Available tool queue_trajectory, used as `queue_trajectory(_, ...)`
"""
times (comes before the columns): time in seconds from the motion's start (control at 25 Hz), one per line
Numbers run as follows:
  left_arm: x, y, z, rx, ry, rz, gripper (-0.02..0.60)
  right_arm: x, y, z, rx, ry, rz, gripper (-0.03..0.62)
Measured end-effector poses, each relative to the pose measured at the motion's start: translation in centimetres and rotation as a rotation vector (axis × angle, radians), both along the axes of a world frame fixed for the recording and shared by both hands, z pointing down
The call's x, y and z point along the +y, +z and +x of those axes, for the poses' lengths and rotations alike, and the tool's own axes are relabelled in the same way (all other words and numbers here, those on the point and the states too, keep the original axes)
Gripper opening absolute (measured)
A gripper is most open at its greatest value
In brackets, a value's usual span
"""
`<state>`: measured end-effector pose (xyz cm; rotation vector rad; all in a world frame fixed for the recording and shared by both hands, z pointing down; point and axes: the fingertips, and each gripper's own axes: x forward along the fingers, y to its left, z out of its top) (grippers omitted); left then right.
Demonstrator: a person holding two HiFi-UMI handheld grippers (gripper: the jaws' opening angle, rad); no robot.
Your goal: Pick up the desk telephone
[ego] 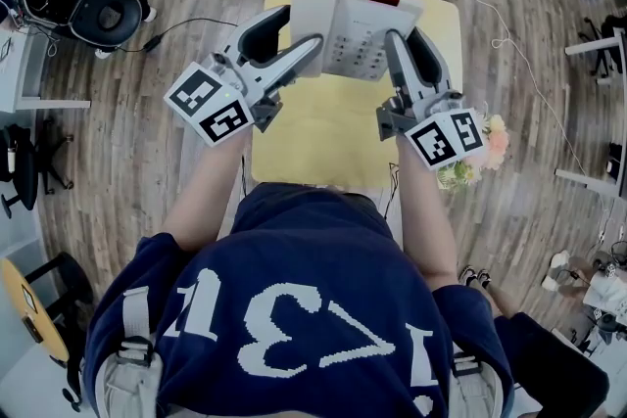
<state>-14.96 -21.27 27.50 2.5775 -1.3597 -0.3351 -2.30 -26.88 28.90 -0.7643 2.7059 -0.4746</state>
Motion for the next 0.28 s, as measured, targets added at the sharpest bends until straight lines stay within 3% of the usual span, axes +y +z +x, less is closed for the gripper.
queue_trajectory(0.28,2.0,0.0,0.1,0.005,-0.001,0.008,0.276,2.0,-0.1,0.1,0.006,0.007,0.006,0.146)
